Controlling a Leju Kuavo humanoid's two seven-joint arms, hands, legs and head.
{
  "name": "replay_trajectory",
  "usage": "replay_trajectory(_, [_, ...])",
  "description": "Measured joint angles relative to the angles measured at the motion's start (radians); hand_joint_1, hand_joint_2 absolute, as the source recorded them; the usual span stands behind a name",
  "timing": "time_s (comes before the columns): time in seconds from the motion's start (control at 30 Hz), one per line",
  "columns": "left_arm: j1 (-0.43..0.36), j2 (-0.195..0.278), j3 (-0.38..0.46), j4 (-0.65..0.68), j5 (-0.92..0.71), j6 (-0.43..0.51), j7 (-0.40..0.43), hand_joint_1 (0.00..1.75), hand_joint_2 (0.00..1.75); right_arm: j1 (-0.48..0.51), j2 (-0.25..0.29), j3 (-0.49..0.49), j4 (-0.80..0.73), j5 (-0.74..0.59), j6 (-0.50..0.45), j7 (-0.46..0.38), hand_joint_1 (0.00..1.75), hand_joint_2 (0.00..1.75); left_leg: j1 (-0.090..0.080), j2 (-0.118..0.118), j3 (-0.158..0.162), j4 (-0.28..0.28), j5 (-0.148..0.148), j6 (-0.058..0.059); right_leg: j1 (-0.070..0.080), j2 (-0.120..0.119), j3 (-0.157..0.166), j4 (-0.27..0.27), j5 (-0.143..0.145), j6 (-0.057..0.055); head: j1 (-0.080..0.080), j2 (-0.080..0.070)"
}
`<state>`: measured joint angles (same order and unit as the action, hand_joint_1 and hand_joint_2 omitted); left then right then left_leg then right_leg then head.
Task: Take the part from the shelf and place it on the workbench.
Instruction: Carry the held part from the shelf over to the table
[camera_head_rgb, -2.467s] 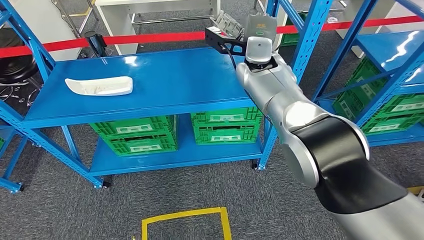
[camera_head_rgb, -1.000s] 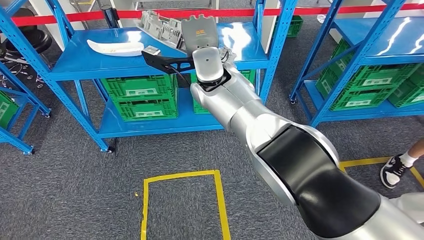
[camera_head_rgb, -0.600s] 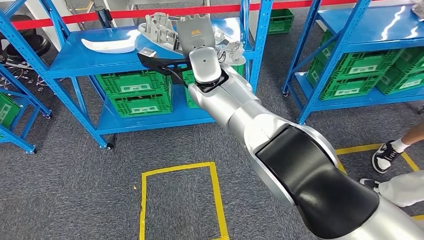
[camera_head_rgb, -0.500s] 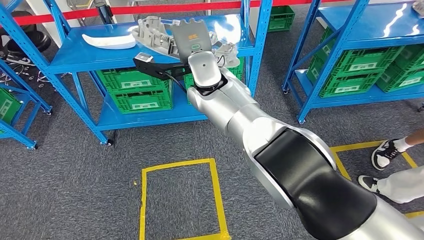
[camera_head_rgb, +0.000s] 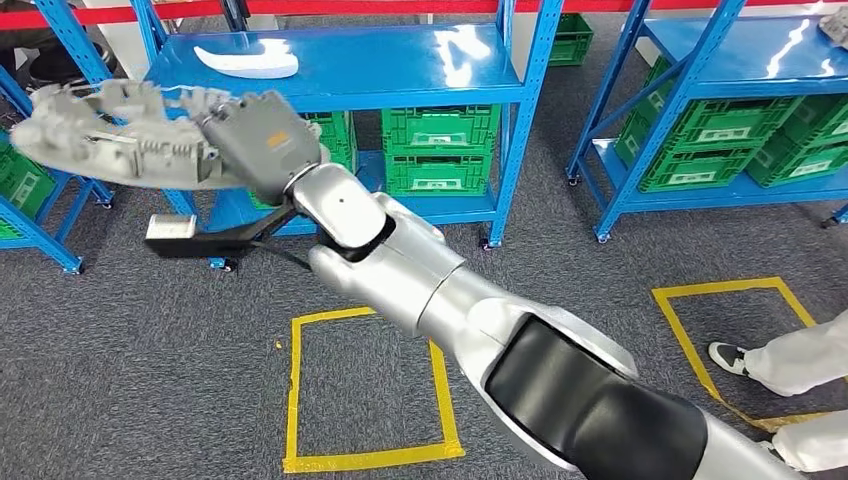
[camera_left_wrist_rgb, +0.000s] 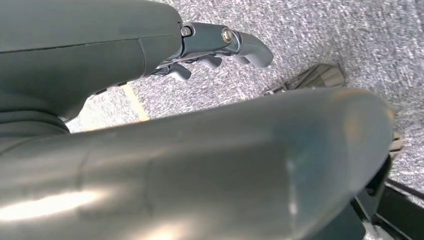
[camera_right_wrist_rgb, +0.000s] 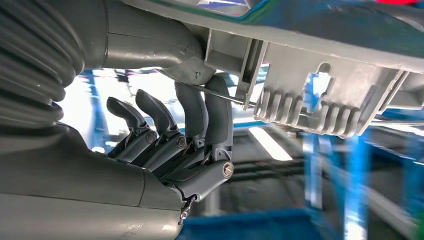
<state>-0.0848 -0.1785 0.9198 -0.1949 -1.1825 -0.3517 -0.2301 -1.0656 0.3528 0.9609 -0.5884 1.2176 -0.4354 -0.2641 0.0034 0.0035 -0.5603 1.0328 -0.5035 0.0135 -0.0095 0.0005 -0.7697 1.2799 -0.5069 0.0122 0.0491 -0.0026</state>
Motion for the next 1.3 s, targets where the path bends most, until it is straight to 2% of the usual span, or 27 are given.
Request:
replay_trajectory(0.07, [0.0, -0.002, 0.002, 0.0, 0.002, 0.0, -0.001, 0.0, 0.0, 0.02, -0.005, 0.054, -0.08, -0.012, 0.019, 0.001, 1.62, 1.75, -0.005, -0.001, -0.009, 0.007, 0.002, -0.001, 0.01, 0.0, 0.087, -0.129, 0.034, -0.024, -0.001, 0.0])
replay_trajectory(0.1, [0.0, -0.004, 0.003, 0.0, 0.002, 0.0, -0.001, 0.0, 0.0, 0.027, -0.009, 0.079, -0.122, -0.016, 0.028, 0.003, 1.62, 1.75, -0.006, -0.002, -0.013, 0.011, 0.003, -0.004, 0.016, 0.0, 0.118, -0.183, 0.046, -0.034, -0.002, 0.0])
replay_trajectory(0.13, [-0.001, -0.006, 0.003, 0.0, 0.002, 0.0, -0.002, 0.0, 0.0, 0.032, -0.016, 0.103, -0.162, -0.022, 0.037, 0.007, 1.62, 1.75, -0.005, -0.001, -0.017, 0.012, 0.006, -0.008, 0.02, 0.0, 0.133, -0.215, 0.051, -0.043, -0.002, 0.0])
replay_trajectory(0.2, [-0.002, -0.008, 0.004, 0.0, 0.002, 0.0, -0.003, 0.0, 0.0, 0.039, -0.035, 0.148, -0.238, -0.041, 0.055, 0.013, 1.62, 1.75, -0.003, 0.0, -0.023, 0.011, 0.012, -0.02, 0.024, 0.0, 0.133, -0.23, 0.059, -0.047, 0.0, 0.0])
replay_trajectory(0.27, [-0.001, -0.008, 0.006, 0.0, 0.0, 0.0, -0.003, 0.0, 0.0, 0.049, -0.058, 0.185, -0.307, -0.062, 0.075, 0.019, 1.62, 1.75, -0.002, -0.001, -0.028, 0.014, 0.005, -0.029, 0.017, -0.003, 0.134, -0.248, 0.073, -0.051, 0.0, 0.0])
replay_trajectory(0.33, [0.0, -0.006, 0.007, 0.0, -0.003, 0.0, -0.003, 0.0, 0.0, 0.058, -0.082, 0.22, -0.367, -0.076, 0.087, 0.024, 1.62, 1.75, 0.0, -0.003, -0.051, 0.071, -0.048, -0.04, 0.007, -0.007, 0.13, -0.266, 0.093, -0.055, -0.003, 0.0])
replay_trajectory(0.4, [0.0, -0.005, 0.007, 0.0, -0.006, 0.0, -0.003, 0.0, 0.0, 0.068, -0.108, 0.251, -0.417, -0.086, 0.092, 0.029, 1.62, 1.75, 0.007, -0.003, -0.089, 0.188, -0.123, -0.054, 0.004, -0.008, 0.114, -0.27, 0.108, -0.055, -0.005, 0.0])
replay_trajectory(0.43, [0.0, -0.004, 0.007, 0.0, -0.007, 0.0, -0.003, 0.0, 0.0, 0.076, -0.12, 0.263, -0.439, -0.091, 0.093, 0.031, 1.62, 1.75, 0.012, -0.003, -0.1, 0.234, -0.144, -0.061, 0.002, -0.008, 0.105, -0.27, 0.114, -0.052, -0.005, 0.0])
replay_trajectory(0.47, [0.0, -0.002, 0.008, 0.0, -0.007, 0.0, -0.004, 0.0, 0.0, 0.085, -0.134, 0.274, -0.459, -0.096, 0.093, 0.033, 1.62, 1.75, 0.017, -0.003, -0.097, 0.25, -0.148, -0.067, 0.0, -0.008, 0.096, -0.269, 0.12, -0.048, -0.005, 0.0])
replay_trajectory(0.5, [0.0, -0.001, 0.008, 0.0, -0.008, 0.0, -0.004, 0.0, 0.0, 0.093, -0.148, 0.283, -0.48, -0.102, 0.094, 0.033, 1.62, 1.75, 0.022, -0.003, -0.074, 0.228, -0.135, -0.073, -0.003, -0.008, 0.087, -0.268, 0.127, -0.042, -0.005, 0.0])
replay_trajectory(0.57, [-0.002, 0.002, 0.008, 0.0, -0.009, 0.0, -0.004, 0.0, 0.0, 0.106, -0.173, 0.297, -0.52, -0.113, 0.097, 0.034, 1.62, 1.75, 0.033, -0.004, 0.007, 0.101, -0.095, -0.086, -0.011, -0.007, 0.066, -0.257, 0.14, -0.027, -0.005, 0.0])
replay_trajectory(0.6, [-0.003, 0.001, 0.008, -0.001, -0.01, 0.0, -0.004, 0.0, 0.0, 0.11, -0.185, 0.303, -0.54, -0.117, 0.098, 0.036, 1.62, 1.75, 0.034, -0.008, 0.038, 0.044, -0.081, -0.085, -0.012, -0.007, 0.055, -0.249, 0.145, -0.018, -0.005, 0.0])
replay_trajectory(0.63, [-0.004, 0.001, 0.008, -0.001, -0.012, 0.0, -0.004, 0.0, 0.0, 0.115, -0.197, 0.308, -0.558, -0.119, 0.098, 0.037, 1.62, 1.75, 0.034, -0.011, 0.054, 0.008, -0.074, -0.078, -0.012, -0.006, 0.048, -0.246, 0.152, -0.01, -0.004, 0.0])
replay_trajectory(0.73, [-0.003, 0.003, 0.008, -0.001, -0.019, 0.0, -0.002, 0.0, 0.0, 0.137, -0.238, 0.322, -0.607, -0.124, 0.099, 0.039, 1.62, 1.75, 0.027, -0.016, 0.042, 0.002, -0.053, -0.042, -0.012, -0.003, 0.045, -0.259, 0.184, 0.009, 0.0, 0.0])
replay_trajectory(0.77, [-0.003, 0.003, 0.008, -0.001, -0.021, 0.0, 0.0, 0.0, 0.0, 0.144, -0.253, 0.326, -0.62, -0.124, 0.099, 0.04, 1.62, 1.75, 0.026, -0.015, 0.037, 0.003, -0.043, -0.033, -0.015, -0.004, 0.041, -0.259, 0.18, 0.013, 0.001, 0.0])
replay_trajectory(0.8, [-0.004, 0.003, 0.008, -0.001, -0.024, 0.0, 0.002, 0.0, 0.0, 0.15, -0.267, 0.329, -0.632, -0.125, 0.099, 0.041, 1.62, 1.75, 0.025, -0.013, 0.029, 0.002, -0.032, -0.024, -0.016, -0.004, 0.033, -0.242, 0.158, 0.017, 0.001, 0.0])
replay_trajectory(0.83, [-0.006, 0.003, 0.008, -0.001, -0.026, 0.0, 0.004, 0.0, 0.0, 0.156, -0.28, 0.332, -0.643, -0.125, 0.099, 0.041, 1.62, 1.75, 0.025, -0.012, 0.02, 0.002, -0.021, -0.017, -0.016, -0.004, 0.017, -0.2, 0.116, 0.018, 0.003, 0.0])
replay_trajectory(0.9, [-0.007, 0.004, 0.008, -0.001, -0.03, 0.0, 0.008, 0.0, 0.0, 0.169, -0.3, 0.334, -0.664, -0.124, 0.099, 0.041, 1.62, 1.75, 0.019, -0.01, -0.003, 0.003, -0.003, -0.008, -0.012, -0.003, -0.021, -0.062, 0.012, 0.016, 0.005, 0.0])
replay_trajectory(0.93, [-0.008, 0.004, 0.008, -0.002, -0.032, 0.0, 0.01, 0.0, 0.0, 0.175, -0.309, 0.336, -0.673, -0.122, 0.099, 0.041, 1.62, 1.75, 0.015, -0.009, -0.015, 0.004, 0.005, -0.005, -0.008, -0.002, -0.033, 0.002, -0.023, 0.013, 0.006, 0.0])
replay_trajectory(0.97, [-0.008, 0.004, 0.008, -0.002, -0.034, 0.0, 0.013, 0.0, 0.0, 0.18, -0.315, 0.338, -0.68, -0.12, 0.099, 0.042, 1.62, 1.75, 0.011, -0.008, -0.027, 0.005, 0.012, -0.004, -0.004, -0.002, -0.03, 0.038, -0.038, 0.008, 0.006, 0.0])
replay_trajectory(1.0, [-0.009, 0.005, 0.008, -0.002, -0.036, 0.0, 0.015, 0.0, 0.0, 0.183, -0.32, 0.34, -0.687, -0.118, 0.099, 0.042, 1.62, 1.75, 0.007, -0.008, -0.038, 0.006, 0.019, -0.003, 0.0, -0.002, -0.007, 0.036, -0.035, 0.001, 0.006, 0.0])
replay_trajectory(1.03, [-0.01, 0.005, 0.008, -0.002, -0.037, 0.0, 0.018, 0.0, 0.0, 0.186, -0.325, 0.341, -0.695, -0.117, 0.1, 0.042, 1.62, 1.75, 0.004, -0.008, -0.047, 0.008, 0.025, -0.003, 0.006, -0.001, 0.035, -0.006, -0.018, -0.008, 0.006, 0.0])
replay_trajectory(1.1, [-0.014, 0.005, 0.008, -0.002, -0.037, 0.0, 0.02, 0.0, 0.0, 0.187, -0.33, 0.342, -0.709, -0.117, 0.104, 0.039, 1.62, 1.75, 0.0, -0.007, -0.06, 0.009, 0.037, -0.005, 0.018, 0.002, 0.141, -0.146, 0.001, -0.031, 0.005, 0.0])
replay_trajectory(1.13, [-0.017, 0.005, 0.008, -0.002, -0.037, 0.0, 0.021, 0.0, 0.0, 0.187, -0.331, 0.342, -0.716, -0.119, 0.107, 0.037, 1.62, 1.75, -0.001, -0.007, -0.064, 0.009, 0.043, -0.008, 0.022, 0.003, 0.177, -0.202, 0.004, -0.038, 0.006, 0.0])
replay_trajectory(1.17, [-0.019, 0.004, 0.008, -0.002, -0.036, 0.0, 0.021, 0.0, 0.0, 0.185, -0.332, 0.342, -0.721, -0.121, 0.11, 0.035, 1.62, 1.75, 0.0, -0.007, -0.067, 0.008, 0.049, -0.013, 0.026, 0.004, 0.196, -0.236, 0.001, -0.043, 0.006, 0.0])
replay_trajectory(1.23, [-0.023, 0.005, 0.008, -0.001, -0.036, 0.0, 0.021, 0.0, 0.0, 0.183, -0.333, 0.342, -0.726, -0.126, 0.115, 0.031, 1.62, 1.75, 0.001, -0.007, -0.069, 0.003, 0.062, -0.026, 0.028, 0.004, 0.197, -0.251, 0.01, -0.046, 0.006, 0.0])
replay_trajectory(1.3, [-0.024, 0.006, 0.008, -0.001, -0.036, 0.0, 0.021, 0.0, 0.0, 0.182, -0.333, 0.342, -0.727, -0.129, 0.12, 0.031, 1.62, 1.75, 0.0, -0.009, -0.08, 0.016, 0.044, -0.037, 0.023, 0.0, 0.191, -0.265, 0.028, -0.053, 0.004, 0.0])
